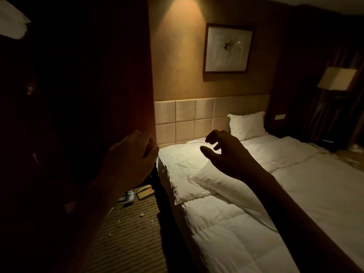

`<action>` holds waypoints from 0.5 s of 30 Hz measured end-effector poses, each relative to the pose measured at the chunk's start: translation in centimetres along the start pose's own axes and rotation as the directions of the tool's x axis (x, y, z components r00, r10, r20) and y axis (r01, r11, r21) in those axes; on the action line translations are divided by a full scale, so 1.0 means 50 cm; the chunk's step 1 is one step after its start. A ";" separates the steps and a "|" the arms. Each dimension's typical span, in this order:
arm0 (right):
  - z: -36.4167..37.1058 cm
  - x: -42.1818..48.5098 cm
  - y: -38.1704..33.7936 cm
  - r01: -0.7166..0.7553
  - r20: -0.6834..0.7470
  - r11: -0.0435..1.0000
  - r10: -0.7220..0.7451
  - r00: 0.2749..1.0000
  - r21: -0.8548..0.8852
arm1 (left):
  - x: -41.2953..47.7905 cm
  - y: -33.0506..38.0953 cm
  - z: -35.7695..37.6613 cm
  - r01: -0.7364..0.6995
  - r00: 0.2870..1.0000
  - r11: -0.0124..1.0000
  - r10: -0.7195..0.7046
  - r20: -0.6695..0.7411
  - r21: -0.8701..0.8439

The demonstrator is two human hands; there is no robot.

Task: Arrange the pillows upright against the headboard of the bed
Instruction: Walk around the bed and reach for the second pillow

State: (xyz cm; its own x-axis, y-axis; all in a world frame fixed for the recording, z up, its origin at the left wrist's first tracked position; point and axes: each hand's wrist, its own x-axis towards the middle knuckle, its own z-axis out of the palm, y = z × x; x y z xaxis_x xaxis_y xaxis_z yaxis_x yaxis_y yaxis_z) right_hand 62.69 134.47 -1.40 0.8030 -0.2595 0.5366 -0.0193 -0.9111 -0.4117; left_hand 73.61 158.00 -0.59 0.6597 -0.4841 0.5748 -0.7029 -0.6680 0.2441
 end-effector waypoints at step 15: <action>0.081 0.156 0.116 -0.189 -0.087 0.976 0.180 0.980 -0.104 | 0.239 -0.085 0.183 -0.200 0.979 0.976 0.204 0.031 -0.085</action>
State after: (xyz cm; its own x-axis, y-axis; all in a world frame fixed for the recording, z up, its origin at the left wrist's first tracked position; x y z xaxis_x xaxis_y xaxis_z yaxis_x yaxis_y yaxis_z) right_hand 71.25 128.48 -2.60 0.7316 -0.4463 0.5153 -0.2324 -0.8739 -0.4269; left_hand 86.93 149.89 -1.89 0.5106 -0.6270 0.5883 -0.8408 -0.5072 0.1892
